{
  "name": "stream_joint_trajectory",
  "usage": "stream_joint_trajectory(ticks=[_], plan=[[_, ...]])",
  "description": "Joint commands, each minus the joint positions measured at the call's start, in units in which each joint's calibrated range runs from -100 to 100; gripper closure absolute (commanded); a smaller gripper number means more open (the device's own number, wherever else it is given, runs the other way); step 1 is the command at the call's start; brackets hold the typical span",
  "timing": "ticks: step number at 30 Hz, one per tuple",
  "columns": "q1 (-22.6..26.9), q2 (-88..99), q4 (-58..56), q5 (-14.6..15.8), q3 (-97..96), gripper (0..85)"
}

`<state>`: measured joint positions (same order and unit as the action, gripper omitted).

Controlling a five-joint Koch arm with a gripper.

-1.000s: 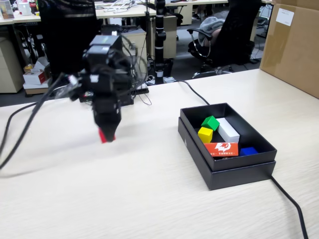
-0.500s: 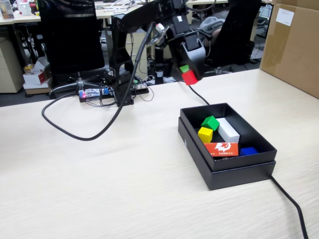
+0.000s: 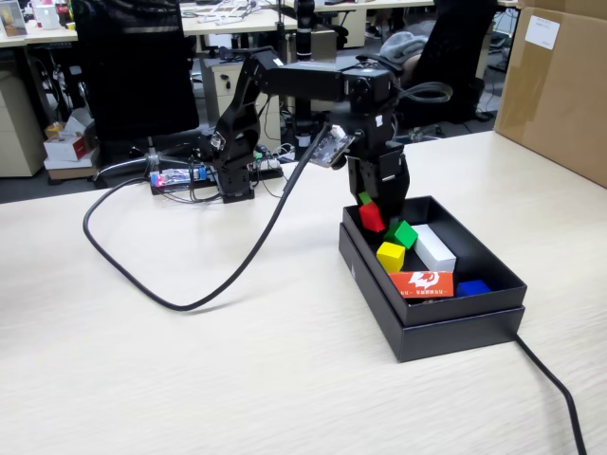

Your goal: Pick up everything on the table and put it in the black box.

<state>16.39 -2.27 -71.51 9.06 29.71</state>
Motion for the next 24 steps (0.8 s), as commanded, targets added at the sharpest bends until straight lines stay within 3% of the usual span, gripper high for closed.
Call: stream_joint_trajectory(ticks=[1, 5, 8, 11, 18, 24], plan=[[-0.5, 1.7, 1.7, 0.3, 0.5, 69.8], [-0.7, 3.0, 1.7, 0.3, -2.2, 58.3], [-1.0, 5.1, 1.7, 0.3, -2.6, 57.3], [-1.0, 8.5, 1.7, 0.1, -3.6, 47.1], [-3.1, 27.9, 1.7, -0.8, -6.4, 43.4], [-9.7, 43.2, 6.3, -4.6, -12.4, 40.4]])
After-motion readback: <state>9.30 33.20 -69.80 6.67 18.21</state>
